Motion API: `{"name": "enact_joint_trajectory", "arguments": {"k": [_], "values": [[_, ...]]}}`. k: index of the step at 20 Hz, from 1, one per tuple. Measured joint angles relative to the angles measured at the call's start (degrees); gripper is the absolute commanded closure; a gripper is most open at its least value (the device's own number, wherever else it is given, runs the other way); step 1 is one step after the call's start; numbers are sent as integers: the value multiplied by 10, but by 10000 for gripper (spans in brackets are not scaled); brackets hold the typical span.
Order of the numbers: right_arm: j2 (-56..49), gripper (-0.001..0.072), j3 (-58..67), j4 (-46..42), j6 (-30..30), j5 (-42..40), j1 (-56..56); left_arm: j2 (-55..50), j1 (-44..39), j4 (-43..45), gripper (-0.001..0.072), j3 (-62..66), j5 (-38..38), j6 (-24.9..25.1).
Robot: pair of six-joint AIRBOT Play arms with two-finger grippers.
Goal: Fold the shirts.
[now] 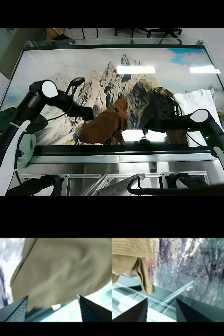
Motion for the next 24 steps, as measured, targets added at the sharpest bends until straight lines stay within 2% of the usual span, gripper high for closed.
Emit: {"name": "enact_joint_trajectory", "arguments": {"k": [6,8,10,13,19,21,23,24], "values": [[-42,317,0,-4,-32,-29,43,73,61,4,9,-172,61,0],[-61,142,0,-4,-52,-32,53,93,76,4,9,-220,97,1],[-83,138,0,-1,-69,-37,63,106,89,-3,9,-261,135,5],[-119,141,0,20,-95,-53,89,103,94,-49,9,-307,177,37],[-180,149,0,81,-138,-117,187,34,60,-127,26,-325,229,101],[-191,150,0,96,-145,-139,214,12,54,-136,301,-313,236,108],[-202,152,0,107,-148,-159,232,-3,51,-141,490,-300,238,112],[-207,241,0,115,-149,-168,239,-7,50,-142,589,-296,238,113]]}}
